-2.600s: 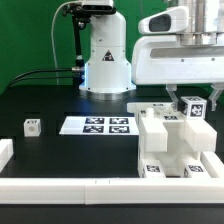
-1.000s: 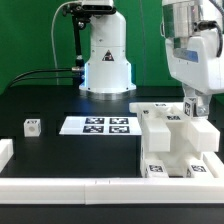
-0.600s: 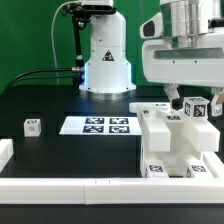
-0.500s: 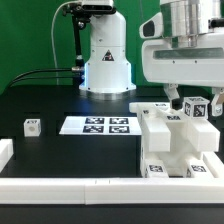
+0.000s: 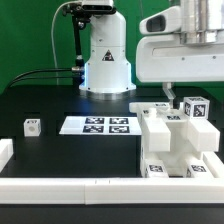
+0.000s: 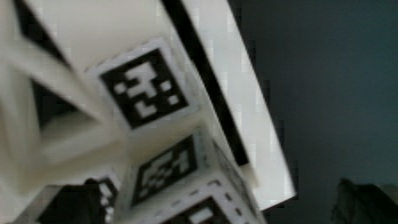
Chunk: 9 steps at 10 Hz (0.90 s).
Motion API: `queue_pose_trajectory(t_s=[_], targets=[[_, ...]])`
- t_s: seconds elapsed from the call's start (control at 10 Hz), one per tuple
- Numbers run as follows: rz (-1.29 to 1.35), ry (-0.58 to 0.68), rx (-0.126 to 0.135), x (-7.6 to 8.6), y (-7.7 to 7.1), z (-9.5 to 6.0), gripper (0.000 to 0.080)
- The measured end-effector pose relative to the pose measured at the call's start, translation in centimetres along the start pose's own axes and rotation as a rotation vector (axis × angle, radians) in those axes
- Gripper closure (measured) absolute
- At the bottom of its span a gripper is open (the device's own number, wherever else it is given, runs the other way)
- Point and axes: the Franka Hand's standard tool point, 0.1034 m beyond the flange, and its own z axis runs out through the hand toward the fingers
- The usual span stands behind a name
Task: Assemble chair
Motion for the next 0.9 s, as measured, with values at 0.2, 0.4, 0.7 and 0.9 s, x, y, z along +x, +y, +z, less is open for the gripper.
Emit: queue_pose_trajectory(t_s=[0.2, 0.4, 0.7, 0.9], targets=[[0.071, 0.000, -0.002, -0.01, 0.04, 0.05, 0.0312], [0.186, -0.001, -0.001, -0.03, 0.04, 0.07, 0.0494], [0.515, -0.006, -0.007, 0.07, 0.08, 0.09, 0.0518], [0.826, -0.011, -0.012, 0.06, -0.12, -0.02, 0.0518]])
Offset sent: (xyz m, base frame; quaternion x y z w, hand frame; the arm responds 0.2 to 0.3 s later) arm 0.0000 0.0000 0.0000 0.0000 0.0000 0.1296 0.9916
